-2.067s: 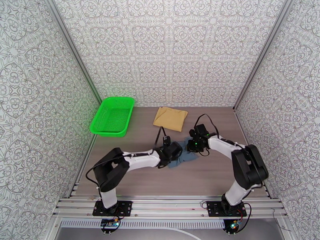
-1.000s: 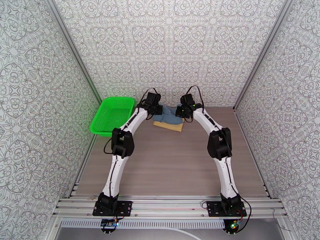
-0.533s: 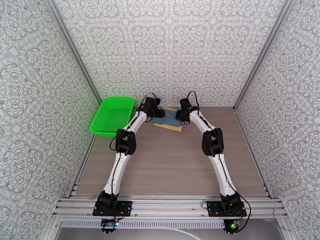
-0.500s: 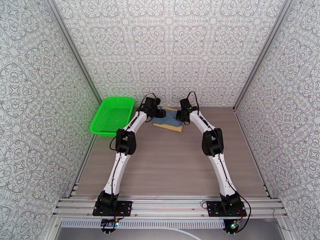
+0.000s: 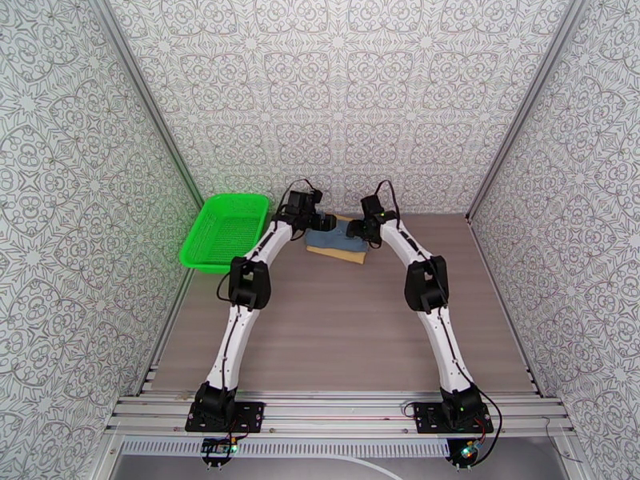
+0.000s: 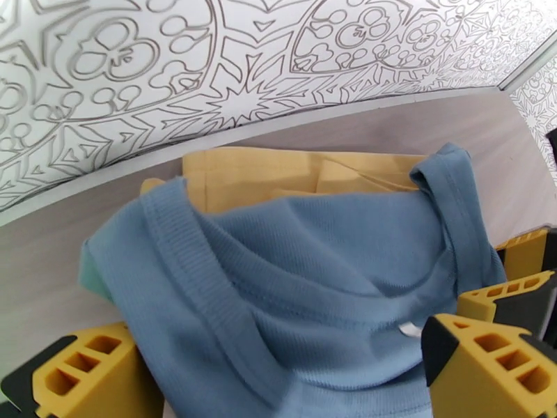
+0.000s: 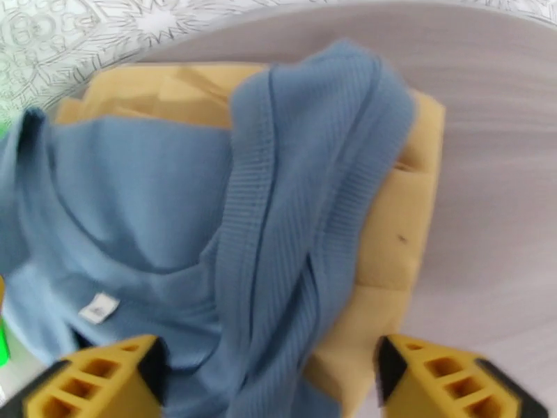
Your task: Fold and stack the mixed laundry pile
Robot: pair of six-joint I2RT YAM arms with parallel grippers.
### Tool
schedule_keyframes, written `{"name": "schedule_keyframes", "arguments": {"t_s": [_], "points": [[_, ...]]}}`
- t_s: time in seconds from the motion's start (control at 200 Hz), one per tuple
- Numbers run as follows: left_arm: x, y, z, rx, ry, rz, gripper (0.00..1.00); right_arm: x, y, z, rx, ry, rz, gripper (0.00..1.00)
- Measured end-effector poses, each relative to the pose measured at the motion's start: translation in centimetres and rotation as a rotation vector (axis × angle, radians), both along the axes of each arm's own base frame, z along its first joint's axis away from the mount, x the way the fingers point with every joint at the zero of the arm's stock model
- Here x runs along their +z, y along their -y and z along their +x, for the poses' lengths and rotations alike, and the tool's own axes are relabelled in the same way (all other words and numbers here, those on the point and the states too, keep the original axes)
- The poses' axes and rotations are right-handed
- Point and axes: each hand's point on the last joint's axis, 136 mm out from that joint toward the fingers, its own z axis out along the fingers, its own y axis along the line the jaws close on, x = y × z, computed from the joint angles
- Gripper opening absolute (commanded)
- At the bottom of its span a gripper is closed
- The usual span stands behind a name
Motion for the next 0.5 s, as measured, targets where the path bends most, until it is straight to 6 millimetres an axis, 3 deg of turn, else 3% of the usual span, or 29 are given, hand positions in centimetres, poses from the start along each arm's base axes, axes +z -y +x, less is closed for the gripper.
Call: {"name": "schedule_keyframes", "arguments": {"t_s": [0.115,0.125,0.15,0.195,0.21,0.22,0.245,0.275,0.335,0.405,0.48,0.5], "points": [[7.0,-1.2,-1.3,0.033,0.102,0.008,0.99,6.4,1.3,-1.4,0.000,0.085,-0.029,0.99],[8.7,-1.5,-1.7,0.042,0.130,0.010,0.99,7.4,1.5,-1.8,-0.001,0.099,-0.033,0.99],[10.3,-1.8,-2.4,0.047,0.149,0.008,0.99,9.0,1.9,-2.5,-0.001,0.118,-0.037,0.99],[15.3,-2.9,-4.4,0.073,0.235,0.000,0.99,12.2,2.7,-3.9,-0.002,0.172,-0.041,0.99],[16.1,-3.1,-4.9,0.080,0.251,0.001,0.99,13.1,2.9,-4.3,-0.002,0.188,-0.042,0.99],[17.7,-3.5,-5.9,0.085,0.279,-0.005,1.00,14.2,3.2,-5.0,-0.004,0.209,-0.043,0.99],[19.6,-4.1,-7.3,0.097,0.316,-0.008,0.99,15.2,3.6,-5.9,-0.001,0.227,-0.046,0.99],[22.3,-5.0,-9.3,0.115,0.375,-0.017,1.00,17.9,4.5,-7.6,-0.007,0.285,-0.045,0.99],[26.8,-7.2,-14.0,0.163,0.506,-0.037,0.99,20.9,5.9,-10.5,-0.016,0.372,-0.050,0.99],[28.8,-10.1,-19.2,0.233,0.601,-0.049,0.99,22.6,7.9,-14.3,-0.033,0.456,-0.069,0.99],[27.9,-14.0,-23.4,0.348,0.655,-0.053,0.99,21.9,10.2,-17.8,-0.065,0.508,-0.105,0.99],[26.8,-15.2,-24.2,0.385,0.654,-0.047,0.99,21.4,10.8,-18.6,-0.076,0.523,-0.116,0.99]]}}
